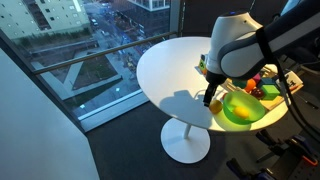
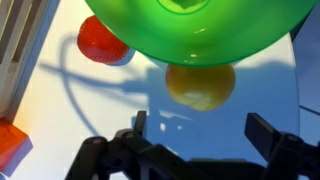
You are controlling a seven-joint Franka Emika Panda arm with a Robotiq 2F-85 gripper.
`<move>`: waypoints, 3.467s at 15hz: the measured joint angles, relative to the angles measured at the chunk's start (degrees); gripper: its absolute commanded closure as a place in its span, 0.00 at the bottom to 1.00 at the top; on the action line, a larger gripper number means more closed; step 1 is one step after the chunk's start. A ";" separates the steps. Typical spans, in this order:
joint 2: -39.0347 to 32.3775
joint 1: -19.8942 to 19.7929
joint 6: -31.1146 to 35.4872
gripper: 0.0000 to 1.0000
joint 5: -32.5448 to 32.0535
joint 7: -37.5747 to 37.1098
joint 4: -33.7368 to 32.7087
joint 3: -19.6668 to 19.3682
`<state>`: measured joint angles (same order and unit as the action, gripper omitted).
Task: Pick up the yellow round fruit near the green bowl and place it in the green bowl
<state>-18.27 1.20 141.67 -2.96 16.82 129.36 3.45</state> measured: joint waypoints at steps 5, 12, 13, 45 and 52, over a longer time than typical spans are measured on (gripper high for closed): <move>0.76 0.00 -3.19 0.00 -0.04 0.41 -0.14 0.00; 0.87 0.00 -5.98 0.00 -0.04 0.85 -0.13 0.00; 0.87 0.00 -6.28 0.00 -0.04 0.91 -0.13 0.00; 0.44 0.00 -1.57 0.53 -0.76 1.50 2.64 -0.15; 0.49 0.00 -1.26 0.56 -0.76 1.50 2.68 -0.15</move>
<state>-17.78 1.20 140.40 -3.73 18.32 132.04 3.30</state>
